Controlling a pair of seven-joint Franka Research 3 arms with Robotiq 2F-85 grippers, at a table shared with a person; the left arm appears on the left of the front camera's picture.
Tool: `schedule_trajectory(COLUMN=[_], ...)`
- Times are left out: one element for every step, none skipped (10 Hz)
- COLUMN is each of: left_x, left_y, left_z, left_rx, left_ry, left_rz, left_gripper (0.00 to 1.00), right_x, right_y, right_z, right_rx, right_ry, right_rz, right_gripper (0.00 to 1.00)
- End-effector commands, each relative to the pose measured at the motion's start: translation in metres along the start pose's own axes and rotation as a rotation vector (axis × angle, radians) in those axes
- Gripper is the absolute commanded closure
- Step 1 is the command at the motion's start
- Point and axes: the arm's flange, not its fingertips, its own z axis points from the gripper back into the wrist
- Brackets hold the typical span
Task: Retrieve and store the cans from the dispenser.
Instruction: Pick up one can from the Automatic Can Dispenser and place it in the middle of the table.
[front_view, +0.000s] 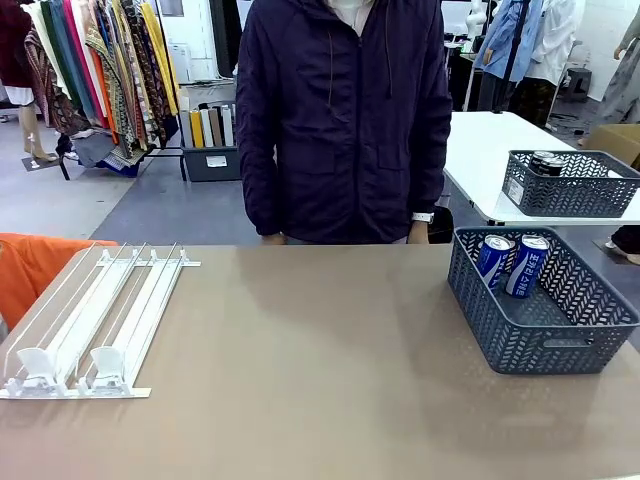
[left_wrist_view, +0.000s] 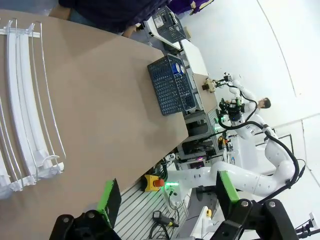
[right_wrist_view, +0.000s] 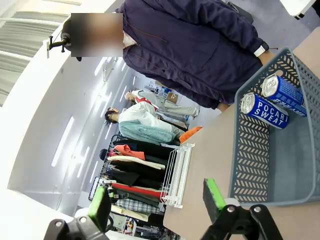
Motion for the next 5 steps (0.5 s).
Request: schedule_trajectory(left_x=[0.0012, 0.0012, 0.0012, 0.0012, 0.0012], left_y=[-0.0011, -0.0011, -0.0011, -0.0011, -0.0011], left_z=[0.0003, 0.0003, 0.0003, 0.0003, 0.0003], left_rx=[-0.018, -0.018, -0.018, -0.018, -0.018], left_ry=[-0.008, -0.008, -0.008, -0.008, -0.008], left_rz=[0.0, 0.0, 0.0, 0.0, 0.0], left_gripper=[0.0, 0.0, 0.0, 0.0, 0.0], right_x=[0.0037, 0.0037, 0.0037, 0.0037, 0.0037], right_y=[0.0057, 0.0057, 0.0057, 0.0057, 0.0057], right_z=[-0.0031, -0.0031, -0.0031, -0.0031, -0.0031], right_rx=[0.019, 0.019, 0.019, 0.019, 0.019], right_ry=[-0.021, -0.021, -0.021, -0.021, -0.021], right_rz=[-0.017, -0.017, -0.017, -0.017, -0.017], right_gripper=[0.0, 0.0, 0.0, 0.0, 0.0])
